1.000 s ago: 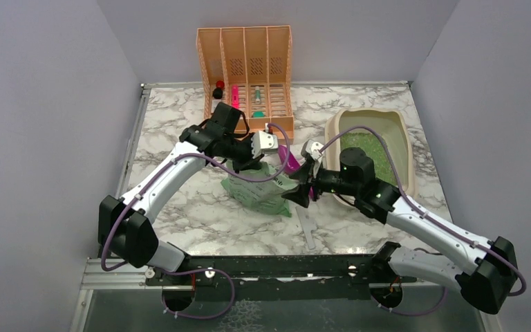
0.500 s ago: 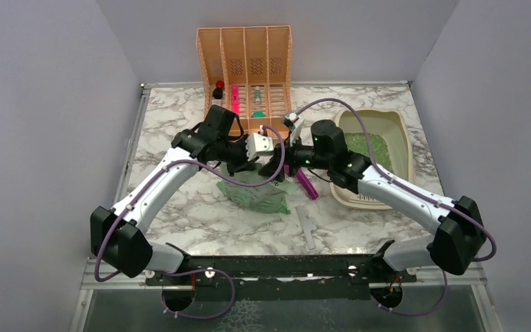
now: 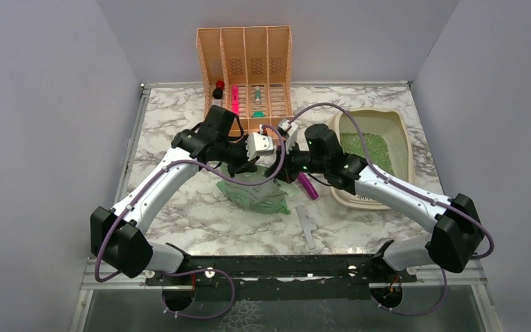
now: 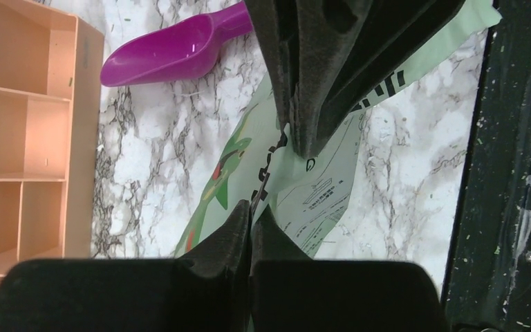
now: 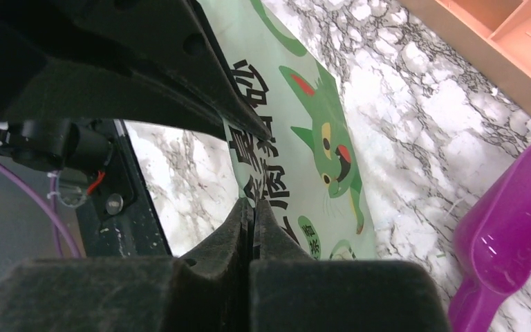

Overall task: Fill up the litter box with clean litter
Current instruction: Close the cat litter bag at the center of the board.

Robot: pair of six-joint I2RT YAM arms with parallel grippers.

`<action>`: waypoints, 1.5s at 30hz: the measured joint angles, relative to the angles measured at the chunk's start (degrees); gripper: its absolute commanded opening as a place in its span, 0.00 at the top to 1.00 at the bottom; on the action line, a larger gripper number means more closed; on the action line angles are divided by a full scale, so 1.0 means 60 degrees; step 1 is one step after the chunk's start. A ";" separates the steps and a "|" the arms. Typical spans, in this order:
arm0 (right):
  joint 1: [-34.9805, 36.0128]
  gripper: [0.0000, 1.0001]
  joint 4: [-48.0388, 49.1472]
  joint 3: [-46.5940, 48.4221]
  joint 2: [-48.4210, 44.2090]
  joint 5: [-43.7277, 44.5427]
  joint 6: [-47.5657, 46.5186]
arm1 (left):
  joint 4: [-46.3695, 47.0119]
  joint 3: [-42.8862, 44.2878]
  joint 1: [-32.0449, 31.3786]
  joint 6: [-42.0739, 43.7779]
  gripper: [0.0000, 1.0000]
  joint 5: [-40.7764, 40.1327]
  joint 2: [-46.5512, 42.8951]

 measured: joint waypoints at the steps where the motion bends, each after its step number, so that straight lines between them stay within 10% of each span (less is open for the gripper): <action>1: 0.0022 0.99 -0.0091 -0.0036 -0.0076 0.0051 -0.0171 | 0.0000 0.0000 0.0004 -0.0022 1.00 0.0058 -0.0004; 21: 0.0073 0.98 -0.2320 -0.1071 -0.2313 0.1515 -0.1086 | 0.0029 -0.0004 0.0259 -0.0262 1.00 0.0528 -0.0142; 30: 0.0062 0.75 -0.4193 -0.0667 -0.1909 0.1118 -0.1814 | 0.0124 -0.0004 0.0637 -0.0313 1.00 -0.0146 -0.0255; 34: 0.0018 0.41 -0.4951 -0.0510 -0.1450 0.1198 -0.1887 | 0.0189 -0.0004 0.0739 -0.0306 1.00 -0.0208 -0.0255; 45: 0.0007 0.12 -0.3238 0.0947 -0.2131 0.1832 -0.1333 | 0.0291 -0.0004 0.0739 -0.0306 1.00 -0.0251 -0.0160</action>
